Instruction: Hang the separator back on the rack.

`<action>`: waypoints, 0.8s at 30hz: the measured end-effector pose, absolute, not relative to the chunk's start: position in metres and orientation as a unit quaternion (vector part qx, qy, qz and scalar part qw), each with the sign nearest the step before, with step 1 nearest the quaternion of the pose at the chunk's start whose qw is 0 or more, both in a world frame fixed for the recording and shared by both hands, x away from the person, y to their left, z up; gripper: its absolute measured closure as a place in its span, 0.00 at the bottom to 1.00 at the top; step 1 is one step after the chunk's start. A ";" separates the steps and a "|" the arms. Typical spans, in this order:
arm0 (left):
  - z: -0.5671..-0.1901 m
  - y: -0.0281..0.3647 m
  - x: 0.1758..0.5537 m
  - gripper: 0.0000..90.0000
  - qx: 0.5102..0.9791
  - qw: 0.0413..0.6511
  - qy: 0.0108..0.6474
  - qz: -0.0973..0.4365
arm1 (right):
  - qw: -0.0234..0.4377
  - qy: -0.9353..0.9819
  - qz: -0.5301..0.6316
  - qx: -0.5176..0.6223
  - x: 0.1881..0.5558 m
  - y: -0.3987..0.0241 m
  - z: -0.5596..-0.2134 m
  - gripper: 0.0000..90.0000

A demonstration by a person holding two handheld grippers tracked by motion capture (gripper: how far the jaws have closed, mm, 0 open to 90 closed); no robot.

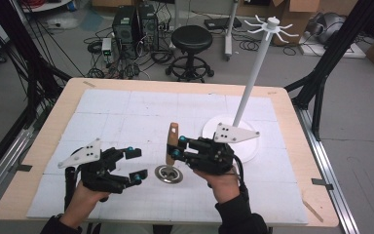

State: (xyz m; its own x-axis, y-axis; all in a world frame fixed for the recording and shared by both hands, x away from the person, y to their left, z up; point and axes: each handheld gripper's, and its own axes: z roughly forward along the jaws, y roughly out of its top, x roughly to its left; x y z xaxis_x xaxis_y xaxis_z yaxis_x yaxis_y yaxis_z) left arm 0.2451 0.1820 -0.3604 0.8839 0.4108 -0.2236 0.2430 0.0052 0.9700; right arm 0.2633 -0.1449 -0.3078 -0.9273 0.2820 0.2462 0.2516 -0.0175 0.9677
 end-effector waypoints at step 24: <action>-0.377 0.223 0.263 0.18 0.688 0.648 0.289 0.155 | 0.116 0.697 0.675 0.211 0.320 -0.258 -0.204 0.80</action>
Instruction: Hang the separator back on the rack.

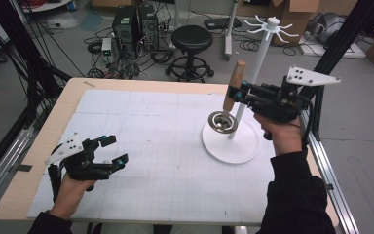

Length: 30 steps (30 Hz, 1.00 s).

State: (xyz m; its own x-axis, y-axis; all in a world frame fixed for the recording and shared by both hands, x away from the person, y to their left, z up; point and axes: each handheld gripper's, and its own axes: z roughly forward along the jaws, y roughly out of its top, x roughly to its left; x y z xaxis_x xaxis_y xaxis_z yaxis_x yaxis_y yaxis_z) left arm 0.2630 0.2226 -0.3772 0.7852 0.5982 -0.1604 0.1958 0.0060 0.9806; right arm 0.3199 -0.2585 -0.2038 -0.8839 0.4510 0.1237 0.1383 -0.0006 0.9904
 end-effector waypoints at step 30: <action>-0.380 0.226 0.263 0.20 0.680 0.650 0.311 0.135 | 0.153 0.664 0.674 0.286 0.358 -0.297 -0.185 0.80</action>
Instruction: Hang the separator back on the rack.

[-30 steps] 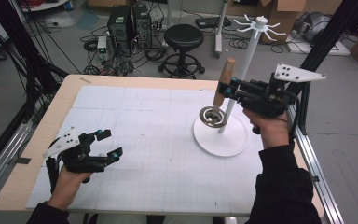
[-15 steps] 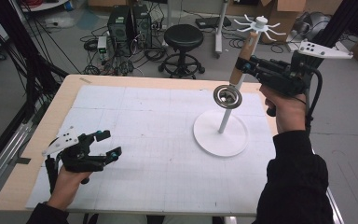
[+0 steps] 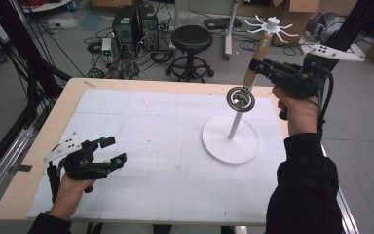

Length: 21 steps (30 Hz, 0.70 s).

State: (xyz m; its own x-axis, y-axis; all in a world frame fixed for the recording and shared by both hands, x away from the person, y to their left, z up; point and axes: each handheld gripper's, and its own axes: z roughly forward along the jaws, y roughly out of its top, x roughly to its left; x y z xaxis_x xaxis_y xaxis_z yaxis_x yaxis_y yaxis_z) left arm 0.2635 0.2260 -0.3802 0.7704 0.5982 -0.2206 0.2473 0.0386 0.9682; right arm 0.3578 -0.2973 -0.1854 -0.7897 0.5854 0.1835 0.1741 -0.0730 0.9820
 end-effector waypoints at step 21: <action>-0.384 0.231 0.266 0.18 0.667 0.653 0.327 0.144 | 0.294 0.655 0.605 0.344 0.286 -0.299 -0.278 0.25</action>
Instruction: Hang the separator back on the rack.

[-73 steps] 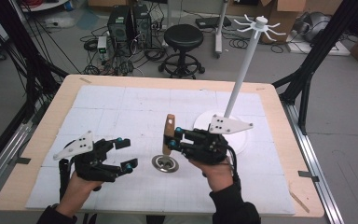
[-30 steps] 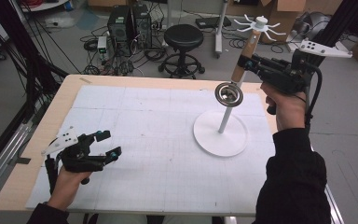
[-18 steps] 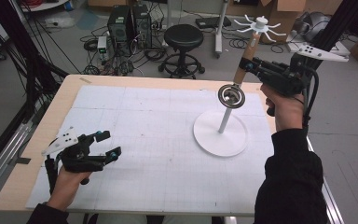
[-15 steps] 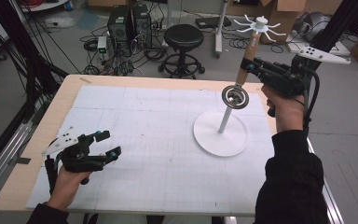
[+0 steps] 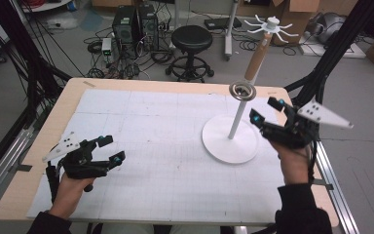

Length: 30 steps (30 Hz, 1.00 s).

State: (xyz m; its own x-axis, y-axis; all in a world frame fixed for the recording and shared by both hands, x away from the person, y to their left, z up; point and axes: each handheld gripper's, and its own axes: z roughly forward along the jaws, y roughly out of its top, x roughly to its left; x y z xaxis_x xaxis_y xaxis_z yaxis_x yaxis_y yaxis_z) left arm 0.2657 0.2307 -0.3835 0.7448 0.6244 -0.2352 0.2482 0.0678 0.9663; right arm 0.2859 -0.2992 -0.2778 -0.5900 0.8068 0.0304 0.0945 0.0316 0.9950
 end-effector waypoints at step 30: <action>-0.386 0.236 0.254 0.19 0.664 0.665 0.312 0.143 | 0.261 0.690 0.574 0.354 0.214 -0.292 -0.365 0.20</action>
State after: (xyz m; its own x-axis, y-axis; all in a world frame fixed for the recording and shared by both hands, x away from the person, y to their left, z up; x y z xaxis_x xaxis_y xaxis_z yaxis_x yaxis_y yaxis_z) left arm 0.2536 0.2356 -0.3858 0.7648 0.6036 -0.2254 0.2243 0.0785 0.9714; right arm 0.2138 -0.2925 -0.3648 -0.6120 0.7895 0.0464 0.1887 0.0888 0.9780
